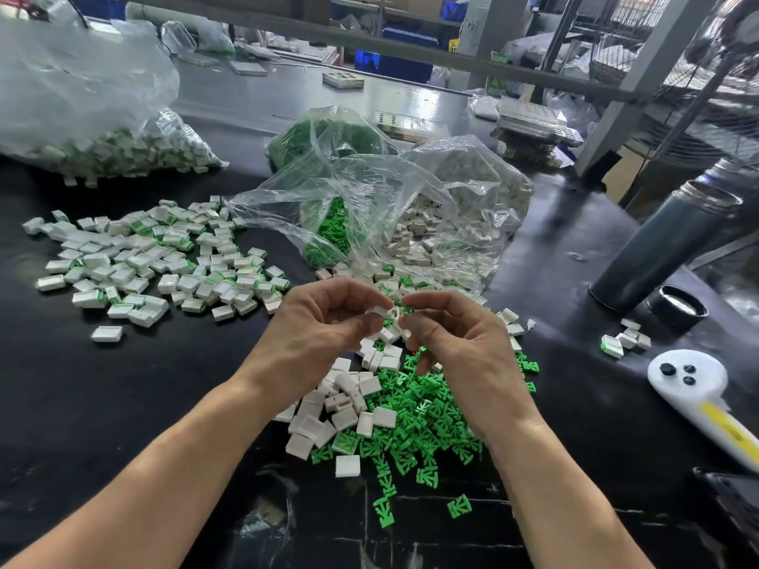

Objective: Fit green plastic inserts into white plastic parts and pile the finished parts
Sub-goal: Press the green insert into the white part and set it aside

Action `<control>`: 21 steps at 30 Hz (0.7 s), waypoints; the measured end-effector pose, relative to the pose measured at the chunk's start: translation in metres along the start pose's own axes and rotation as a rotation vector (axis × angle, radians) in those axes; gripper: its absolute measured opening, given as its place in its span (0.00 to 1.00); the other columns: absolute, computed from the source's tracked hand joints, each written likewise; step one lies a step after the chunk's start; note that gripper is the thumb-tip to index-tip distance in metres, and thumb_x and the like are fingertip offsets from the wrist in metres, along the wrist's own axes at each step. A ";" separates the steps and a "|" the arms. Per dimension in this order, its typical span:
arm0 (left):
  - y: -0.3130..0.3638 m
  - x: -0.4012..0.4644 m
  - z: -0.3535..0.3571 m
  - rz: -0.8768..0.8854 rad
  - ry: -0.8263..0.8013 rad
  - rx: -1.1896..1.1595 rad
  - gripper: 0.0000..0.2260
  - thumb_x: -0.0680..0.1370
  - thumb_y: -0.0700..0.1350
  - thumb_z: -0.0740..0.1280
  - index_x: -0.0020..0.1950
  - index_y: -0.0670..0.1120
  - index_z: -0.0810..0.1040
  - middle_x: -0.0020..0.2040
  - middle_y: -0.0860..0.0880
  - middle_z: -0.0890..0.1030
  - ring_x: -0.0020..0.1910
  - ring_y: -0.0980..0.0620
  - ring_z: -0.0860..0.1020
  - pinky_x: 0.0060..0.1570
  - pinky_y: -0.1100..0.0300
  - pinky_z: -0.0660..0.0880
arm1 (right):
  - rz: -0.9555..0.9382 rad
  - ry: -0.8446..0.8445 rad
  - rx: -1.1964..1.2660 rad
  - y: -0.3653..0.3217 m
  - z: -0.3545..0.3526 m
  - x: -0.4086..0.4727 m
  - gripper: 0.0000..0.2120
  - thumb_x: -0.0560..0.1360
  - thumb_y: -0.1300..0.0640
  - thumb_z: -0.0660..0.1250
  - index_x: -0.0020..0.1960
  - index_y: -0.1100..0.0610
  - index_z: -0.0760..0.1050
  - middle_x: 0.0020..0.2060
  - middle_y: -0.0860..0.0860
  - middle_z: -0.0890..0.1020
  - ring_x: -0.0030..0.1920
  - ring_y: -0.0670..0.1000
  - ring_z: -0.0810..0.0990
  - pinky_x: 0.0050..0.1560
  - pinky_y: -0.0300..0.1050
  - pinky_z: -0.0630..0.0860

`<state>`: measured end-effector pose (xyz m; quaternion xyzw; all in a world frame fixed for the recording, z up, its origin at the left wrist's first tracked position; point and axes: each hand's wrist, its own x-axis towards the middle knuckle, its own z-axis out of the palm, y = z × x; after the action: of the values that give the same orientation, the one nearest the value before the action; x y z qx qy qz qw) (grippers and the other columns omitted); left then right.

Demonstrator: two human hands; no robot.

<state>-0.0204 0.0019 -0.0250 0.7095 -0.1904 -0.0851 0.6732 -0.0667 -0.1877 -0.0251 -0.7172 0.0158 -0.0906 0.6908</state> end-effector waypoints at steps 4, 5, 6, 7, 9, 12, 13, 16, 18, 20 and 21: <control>0.000 0.000 0.002 -0.014 0.053 -0.079 0.08 0.75 0.42 0.74 0.54 0.46 0.84 0.47 0.46 0.87 0.45 0.50 0.84 0.46 0.56 0.82 | -0.012 -0.014 0.003 0.001 0.001 -0.001 0.09 0.78 0.66 0.72 0.56 0.56 0.83 0.40 0.51 0.85 0.35 0.48 0.80 0.33 0.39 0.78; 0.000 0.000 0.002 -0.018 0.070 -0.111 0.10 0.74 0.43 0.74 0.55 0.45 0.83 0.48 0.44 0.87 0.46 0.48 0.85 0.47 0.55 0.83 | -0.018 -0.014 0.005 0.001 0.000 -0.001 0.09 0.78 0.66 0.72 0.56 0.57 0.83 0.39 0.51 0.85 0.34 0.47 0.80 0.33 0.38 0.77; 0.000 0.000 0.003 -0.025 0.082 -0.151 0.12 0.73 0.44 0.74 0.56 0.44 0.83 0.49 0.43 0.87 0.46 0.46 0.86 0.48 0.55 0.83 | -0.027 -0.013 0.005 0.001 0.000 -0.001 0.08 0.78 0.66 0.72 0.55 0.57 0.83 0.39 0.50 0.85 0.33 0.47 0.80 0.33 0.38 0.77; 0.001 0.000 0.003 -0.034 0.087 -0.198 0.13 0.73 0.44 0.74 0.57 0.43 0.82 0.49 0.43 0.87 0.47 0.45 0.86 0.48 0.55 0.83 | -0.036 -0.011 0.006 0.001 0.000 -0.002 0.07 0.78 0.65 0.72 0.55 0.57 0.83 0.39 0.51 0.84 0.33 0.48 0.79 0.33 0.38 0.77; 0.002 0.000 0.004 -0.052 0.083 -0.280 0.13 0.74 0.44 0.74 0.58 0.44 0.83 0.50 0.41 0.87 0.48 0.44 0.86 0.47 0.56 0.84 | -0.051 -0.007 0.013 0.001 0.000 -0.002 0.07 0.78 0.66 0.72 0.54 0.57 0.84 0.40 0.52 0.84 0.33 0.49 0.79 0.33 0.39 0.77; 0.003 0.001 0.006 -0.083 0.063 -0.361 0.11 0.74 0.43 0.74 0.56 0.45 0.84 0.51 0.40 0.87 0.49 0.42 0.87 0.46 0.57 0.84 | -0.072 -0.005 0.021 0.001 0.003 -0.002 0.08 0.78 0.66 0.72 0.54 0.57 0.85 0.40 0.55 0.84 0.32 0.49 0.77 0.33 0.39 0.77; 0.003 0.001 0.007 -0.098 0.057 -0.389 0.11 0.74 0.44 0.74 0.55 0.45 0.84 0.51 0.39 0.87 0.49 0.42 0.87 0.45 0.57 0.84 | -0.078 0.000 0.022 0.001 0.004 -0.002 0.08 0.78 0.66 0.72 0.54 0.57 0.85 0.40 0.55 0.84 0.32 0.49 0.77 0.33 0.39 0.77; 0.003 0.002 0.008 -0.143 0.036 -0.437 0.13 0.74 0.45 0.74 0.56 0.43 0.81 0.51 0.38 0.87 0.50 0.41 0.87 0.45 0.57 0.84 | -0.082 0.027 0.040 0.001 0.006 -0.002 0.08 0.77 0.67 0.72 0.54 0.59 0.84 0.41 0.55 0.85 0.33 0.48 0.78 0.33 0.39 0.77; 0.002 0.002 0.008 -0.157 0.017 -0.436 0.13 0.75 0.46 0.72 0.57 0.42 0.79 0.51 0.39 0.87 0.51 0.41 0.86 0.48 0.56 0.84 | -0.083 0.044 0.055 0.001 0.007 -0.002 0.09 0.78 0.67 0.71 0.55 0.59 0.84 0.40 0.55 0.83 0.34 0.47 0.78 0.33 0.39 0.77; 0.002 0.002 0.009 -0.170 -0.002 -0.432 0.14 0.76 0.46 0.71 0.59 0.41 0.78 0.52 0.39 0.87 0.52 0.41 0.86 0.50 0.54 0.84 | -0.084 0.054 0.065 0.000 0.007 -0.002 0.10 0.78 0.67 0.71 0.56 0.56 0.84 0.39 0.54 0.82 0.34 0.48 0.78 0.34 0.39 0.77; 0.001 0.002 0.009 -0.177 -0.009 -0.430 0.14 0.77 0.45 0.70 0.59 0.40 0.78 0.52 0.39 0.87 0.53 0.41 0.86 0.51 0.54 0.84 | -0.085 0.056 0.063 0.000 0.007 -0.003 0.11 0.79 0.67 0.70 0.56 0.55 0.85 0.38 0.53 0.82 0.33 0.48 0.77 0.34 0.38 0.77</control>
<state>-0.0226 -0.0075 -0.0242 0.5633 -0.1080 -0.1853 0.7979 -0.0680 -0.1799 -0.0258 -0.6922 0.0019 -0.1403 0.7079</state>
